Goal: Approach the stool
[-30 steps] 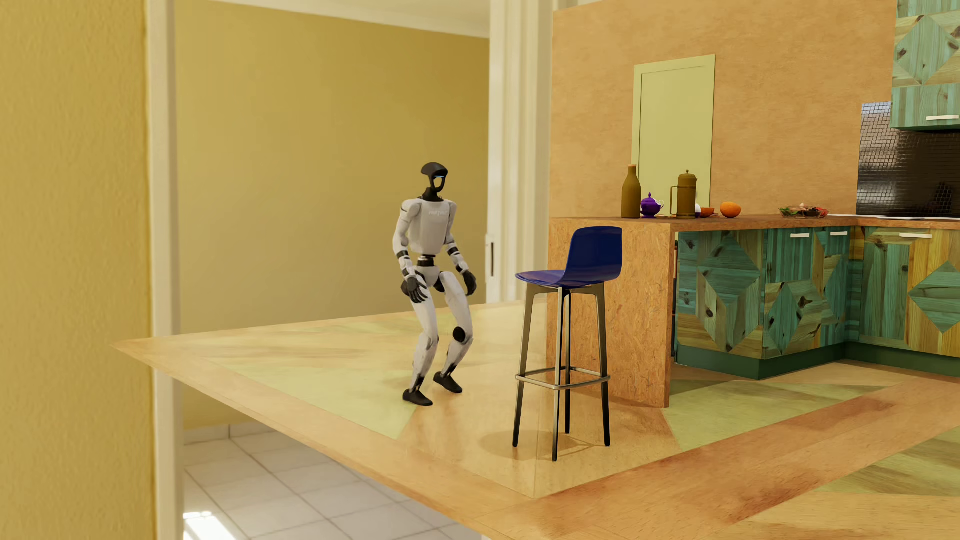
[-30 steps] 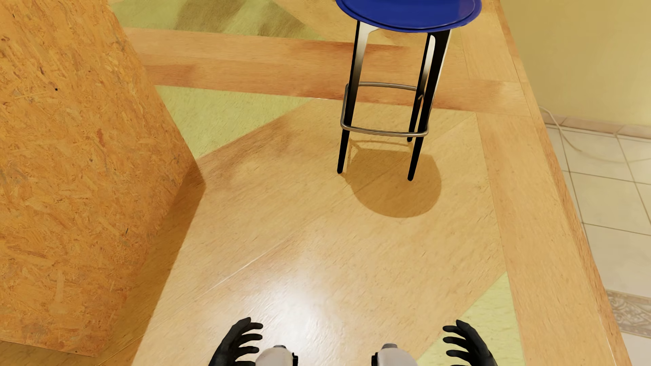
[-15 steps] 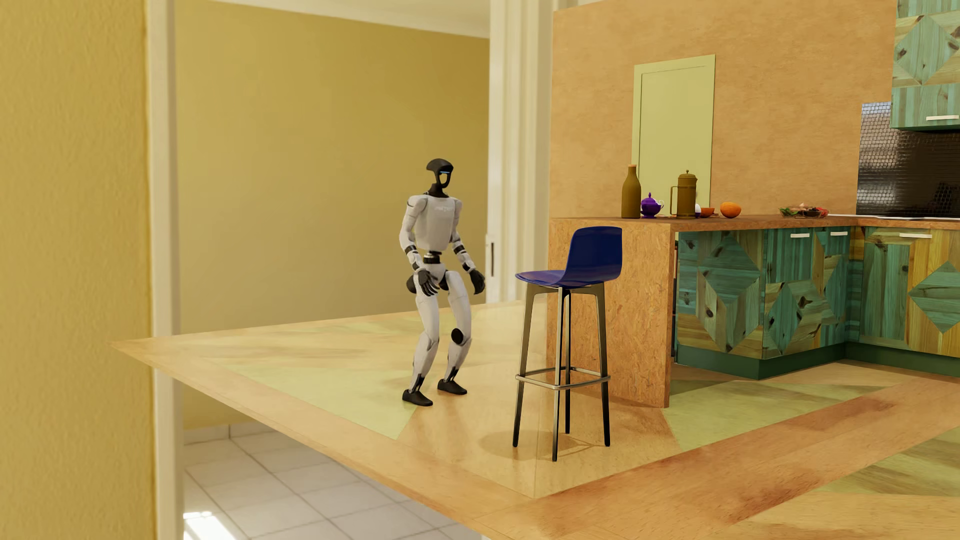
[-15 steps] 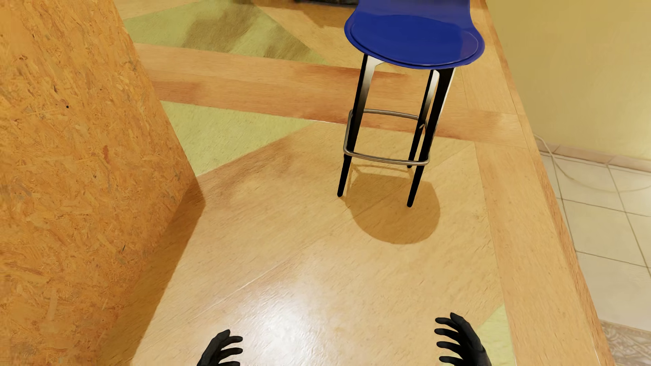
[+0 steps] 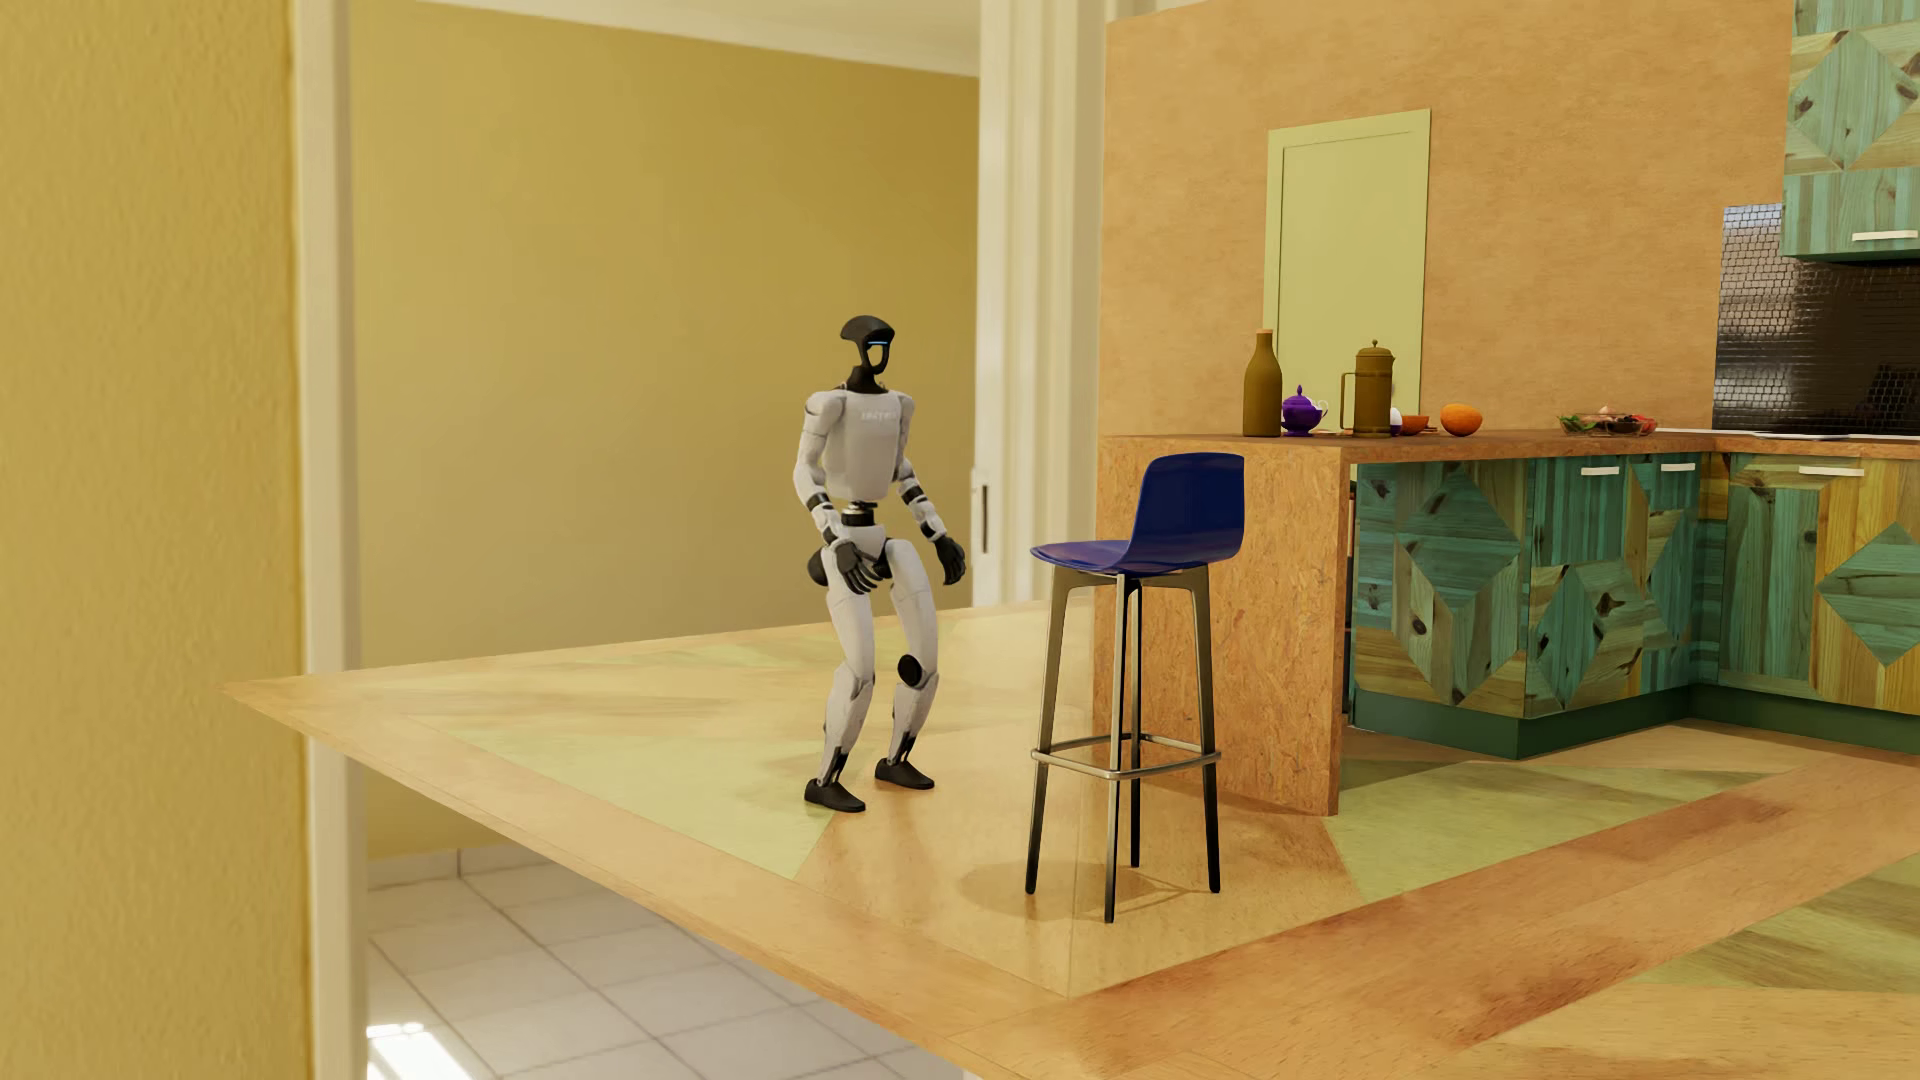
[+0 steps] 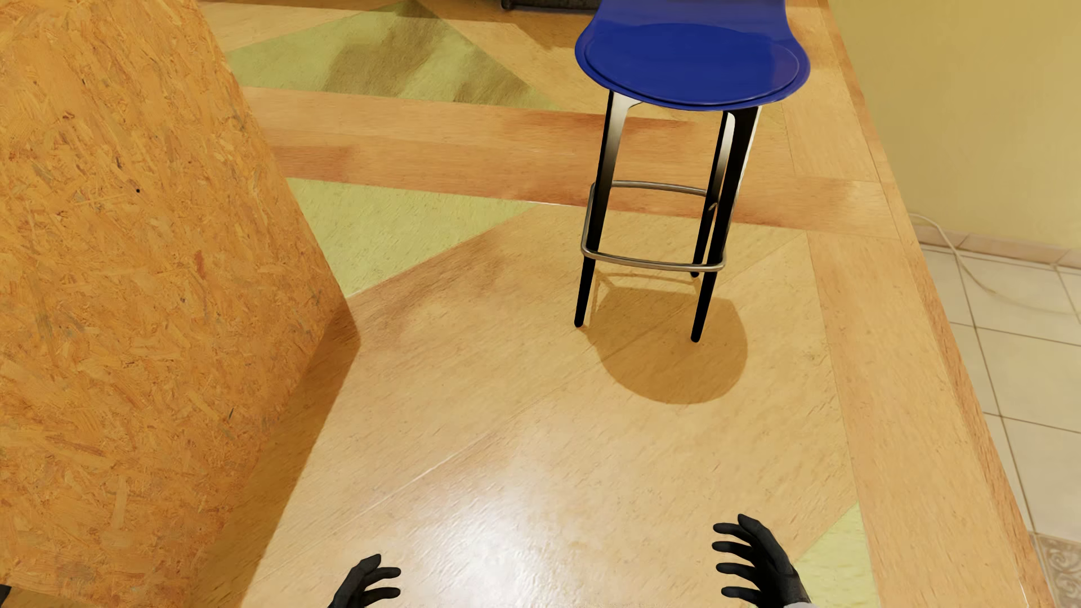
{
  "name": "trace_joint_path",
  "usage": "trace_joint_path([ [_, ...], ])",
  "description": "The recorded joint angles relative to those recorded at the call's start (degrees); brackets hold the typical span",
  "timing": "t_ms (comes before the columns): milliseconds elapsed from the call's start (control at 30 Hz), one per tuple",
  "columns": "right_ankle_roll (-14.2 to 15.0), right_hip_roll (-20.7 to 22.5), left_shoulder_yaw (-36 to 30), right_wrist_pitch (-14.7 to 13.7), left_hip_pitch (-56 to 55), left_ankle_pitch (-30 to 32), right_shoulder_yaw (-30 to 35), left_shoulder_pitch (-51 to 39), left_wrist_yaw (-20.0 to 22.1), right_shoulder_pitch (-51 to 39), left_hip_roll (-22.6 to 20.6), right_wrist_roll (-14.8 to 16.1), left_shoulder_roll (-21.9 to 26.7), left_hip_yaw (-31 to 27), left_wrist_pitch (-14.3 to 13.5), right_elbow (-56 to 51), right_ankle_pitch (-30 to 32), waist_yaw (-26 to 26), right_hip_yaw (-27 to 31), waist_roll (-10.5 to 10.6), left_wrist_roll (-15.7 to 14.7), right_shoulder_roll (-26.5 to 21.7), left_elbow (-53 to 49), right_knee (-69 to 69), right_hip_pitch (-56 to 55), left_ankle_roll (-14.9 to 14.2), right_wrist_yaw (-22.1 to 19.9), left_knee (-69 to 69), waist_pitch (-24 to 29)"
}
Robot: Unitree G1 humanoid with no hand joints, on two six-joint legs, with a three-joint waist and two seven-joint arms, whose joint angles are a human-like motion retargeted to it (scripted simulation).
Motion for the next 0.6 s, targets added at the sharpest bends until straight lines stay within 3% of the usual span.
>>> trace_joint_path([
  [67, -0.1, 0.3, -0.8, 0.2, -0.5, -0.3, 1.4, 1.2, 0.1, 0.3, 0.2, -0.3, -0.4, 0.2, -2.0, -1.7, -0.2, -1.2, 0.2, 0.2, 1.3, -0.8, 0.0, 0.6, -0.7, -0.1, -0.8, 0.5, -0.1],
  [200, -0.5, 0.6, -1.4, 1.0, 0.2, 0.1, -0.6, 0.4, 0.8, 1.6, 0.5, -1.3, 0.8, 0.8, -4.5, -0.9, -0.1, -2.2, 0.7, -0.5, 0.1, -1.3, -0.8, 0.5, -0.7, -0.5, -2.7, -0.5, 0.0],
  [300, -0.8, 0.8, -1.3, 1.2, 0.5, 0.5, 0.1, -1.0, 2.5, 1.9, 0.8, -1.0, -0.1, 0.7, -2.7, -0.8, 0.2, -1.2, 0.6, -0.7, -0.5, 0.8, -0.7, -0.1, -0.4, -0.7, -3.4, -1.3, -0.8],
  [333, -0.7, 1.0, -1.0, 0.8, 0.3, 0.3, 0.3, -0.7, 2.3, 1.9, 1.0, -0.5, -0.8, 0.4, -1.8, -0.2, 0.3, -0.2, 0.2, -0.1, -0.4, -0.5, -1.2, -0.5, -0.2, -0.7, -2.9, -1.0, -1.0],
  [467, -0.6, 0.8, -0.3, -1.7, -0.6, -0.1, 1.7, 2.9, -0.7, -0.5, 0.9, 1.1, -0.5, -0.4, 1.6, -1.0, 0.2, 1.5, -0.5, 0.1, 0.8, 1.9, -0.3, -0.2, -0.3, -0.5, -1.3, 0.3, -0.5],
  [533, -0.5, 0.5, -1.3, -1.7, -0.2, -0.1, 1.4, 3.0, -0.6, -0.5, 0.6, 0.2, -0.5, -0.3, 1.0, -0.9, 0.0, 0.8, -0.4, -0.6, 1.6, 1.8, 0.5, 0.4, -0.1, -0.5, 0.1, 0.5, 0.5],
  [600, -0.5, 0.8, -1.8, -0.6, -0.3, 0.1, 0.5, 1.8, 1.1, 1.0, 0.8, -1.1, 0.2, 0.2, -1.1, -0.5, 0.3, -1.1, 0.1, -1.4, 0.6, -0.6, -0.8, 0.4, -0.6, -0.5, 1.3, 0.4, 0.4],
])
